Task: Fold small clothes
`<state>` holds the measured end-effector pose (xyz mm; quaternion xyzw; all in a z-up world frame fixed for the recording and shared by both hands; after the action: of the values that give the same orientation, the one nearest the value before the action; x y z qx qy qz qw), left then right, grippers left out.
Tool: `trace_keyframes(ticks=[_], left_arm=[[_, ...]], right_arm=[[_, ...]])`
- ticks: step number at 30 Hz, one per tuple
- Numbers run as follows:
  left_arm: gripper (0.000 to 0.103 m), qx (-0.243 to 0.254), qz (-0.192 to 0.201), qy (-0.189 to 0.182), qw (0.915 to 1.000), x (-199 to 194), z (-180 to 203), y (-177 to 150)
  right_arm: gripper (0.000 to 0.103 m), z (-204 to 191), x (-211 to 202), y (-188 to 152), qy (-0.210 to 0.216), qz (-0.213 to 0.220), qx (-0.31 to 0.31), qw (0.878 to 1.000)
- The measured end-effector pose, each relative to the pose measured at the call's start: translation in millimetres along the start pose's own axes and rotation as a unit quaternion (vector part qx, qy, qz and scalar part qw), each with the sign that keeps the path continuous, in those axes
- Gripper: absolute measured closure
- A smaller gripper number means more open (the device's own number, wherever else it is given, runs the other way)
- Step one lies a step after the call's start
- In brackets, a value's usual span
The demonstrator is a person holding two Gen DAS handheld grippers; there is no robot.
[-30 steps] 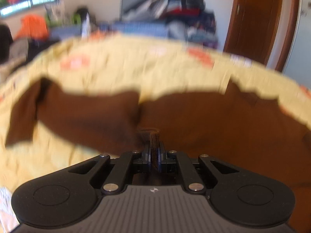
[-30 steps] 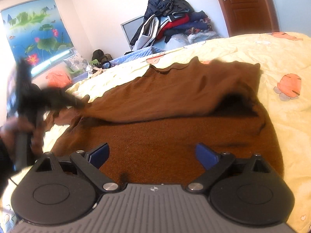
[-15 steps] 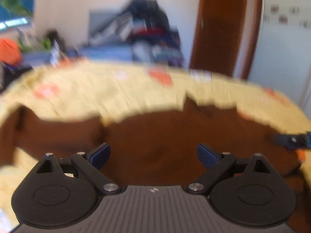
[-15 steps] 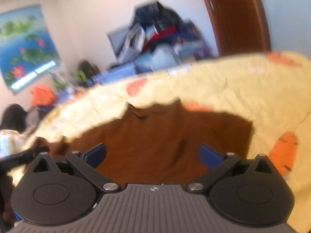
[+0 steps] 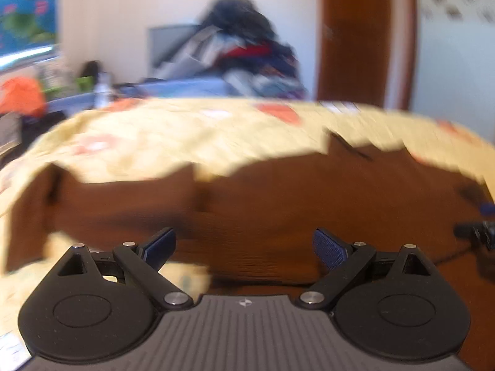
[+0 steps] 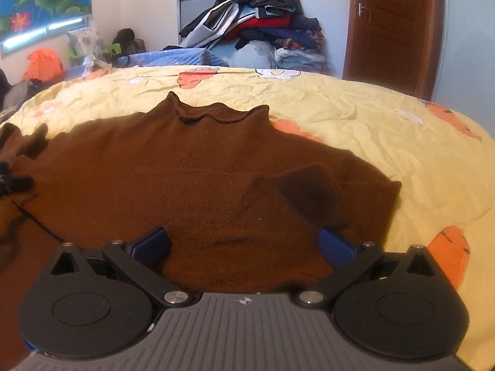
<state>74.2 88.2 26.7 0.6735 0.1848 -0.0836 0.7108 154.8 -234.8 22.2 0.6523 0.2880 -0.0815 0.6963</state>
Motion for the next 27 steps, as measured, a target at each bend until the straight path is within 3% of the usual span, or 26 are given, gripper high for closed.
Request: trace_keyframes(ticks=[4, 7, 10, 12, 15, 19, 20, 21, 23, 26, 27], left_arm=[[0.006, -0.1, 0.023, 0.083, 0.9913, -21.8, -82.4, 9.0], [0.006, -0.127, 0.044, 0.15, 0.9795, -34.2, -136.0, 15.3], [0.007, -0.061, 0.043, 0.18, 0.9808, -36.6, -156.8, 20.1], [0.007, 0.029, 0.022, 0.161, 0.9864, -32.7, -150.8, 17.6], [0.007, 0.154, -0.005, 0.145, 0.9774, -21.0, -130.7, 1.0], [0.009, 0.171, -0.037, 0.127, 0.9764, -1.9, -128.5, -12.2], [0.013, 0.172, -0.049, 0.136, 0.9745, 5.2, -131.6, -15.6], [0.025, 0.174, -0.06, 0.148, 0.9718, 12.3, -134.5, -18.3], [0.031, 0.163, -0.059, 0.155, 0.9726, 16.0, -144.2, -18.9], [0.054, 0.146, -0.068, 0.154, 0.9748, 20.7, -154.1, -14.0], [0.067, 0.142, -0.07, 0.157, 0.9749, 21.6, -155.9, -13.3]], right_arm=[[0.0, 6.5, -3.0, 0.2, 0.01, 0.006, 0.016, 1.0], [0.0, 4.7, -2.8, 0.4, 0.007, 0.005, 0.012, 1.0], [0.0, 3.9, -2.8, 0.3, 0.006, 0.005, 0.01, 1.0], [0.0, 3.8, -2.5, 0.5, 0.006, 0.005, 0.01, 1.0], [0.0, 2.7, -1.8, 0.5, 0.003, 0.004, 0.007, 1.0], [0.0, 2.0, -1.0, 0.6, 0.001, 0.003, 0.006, 1.0], [0.0, 2.0, -1.0, 0.7, 0.001, 0.004, 0.006, 1.0], [0.0, 2.0, -0.8, 0.8, 0.001, 0.004, 0.006, 1.0], [0.0, 2.2, -1.0, 0.6, 0.0, 0.004, 0.006, 1.0], [0.0, 2.2, -0.9, 0.7, 0.0, 0.004, 0.006, 1.0], [0.0, 2.4, -0.9, 0.6, 0.0, 0.004, 0.006, 1.0]])
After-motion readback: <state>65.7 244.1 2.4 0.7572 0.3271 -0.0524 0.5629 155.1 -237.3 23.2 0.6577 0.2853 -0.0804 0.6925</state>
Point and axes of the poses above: each gripper's, at about its wrist camera, not at the fingertips, and x roughly the way its jaws point, z to its right, y to its top, the point moved 1 cm from there along x, roughly the way its jaws point, and after that the axes turned 9 degrees about z, right-handed, at the moved point
